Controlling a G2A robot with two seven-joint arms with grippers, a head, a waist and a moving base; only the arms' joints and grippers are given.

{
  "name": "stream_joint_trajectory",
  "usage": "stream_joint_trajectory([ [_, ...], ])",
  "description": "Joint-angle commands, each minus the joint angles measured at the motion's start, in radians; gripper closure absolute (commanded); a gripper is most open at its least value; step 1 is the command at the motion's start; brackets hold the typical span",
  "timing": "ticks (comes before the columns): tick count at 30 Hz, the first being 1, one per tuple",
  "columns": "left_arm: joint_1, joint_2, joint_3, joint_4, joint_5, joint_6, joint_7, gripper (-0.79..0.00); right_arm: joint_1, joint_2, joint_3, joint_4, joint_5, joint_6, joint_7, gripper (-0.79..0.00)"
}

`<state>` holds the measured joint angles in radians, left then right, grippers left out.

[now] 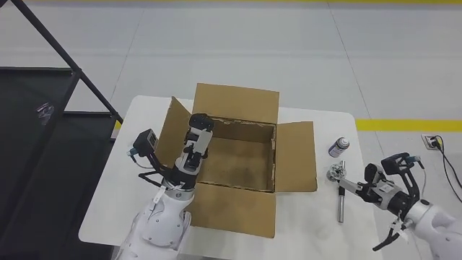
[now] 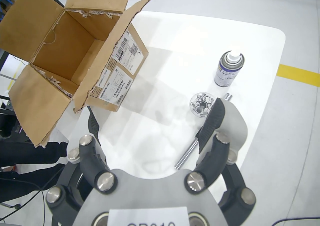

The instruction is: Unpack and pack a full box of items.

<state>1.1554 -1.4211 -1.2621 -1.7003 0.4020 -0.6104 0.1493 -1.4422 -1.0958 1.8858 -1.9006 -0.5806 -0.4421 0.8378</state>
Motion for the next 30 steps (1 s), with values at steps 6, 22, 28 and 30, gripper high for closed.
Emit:
stream_joint_trajectory([
  [6, 0.000, 0.000, 0.000, 0.000, 0.000, 0.000, 0.000, -0.785, 0.000, 0.000, 0.000, 0.000, 0.009, 0.000, 0.000, -0.785],
  [22, 0.016, -0.003, 0.002, -0.003, 0.004, 0.039, 0.021, -0.785, 0.039, 0.009, -0.235, -0.036, -0.473, 0.209, 0.215, -0.785],
  [28, 0.016, -0.003, 0.002, -0.003, 0.004, 0.039, 0.021, -0.785, 0.154, 0.005, -0.312, 0.126, -0.542, 0.318, 0.274, -0.662],
  [30, 0.016, -0.003, 0.002, -0.003, 0.004, 0.039, 0.021, -0.785, 0.180, 0.003, -0.320, 0.170, -0.546, 0.357, 0.267, -0.622],
])
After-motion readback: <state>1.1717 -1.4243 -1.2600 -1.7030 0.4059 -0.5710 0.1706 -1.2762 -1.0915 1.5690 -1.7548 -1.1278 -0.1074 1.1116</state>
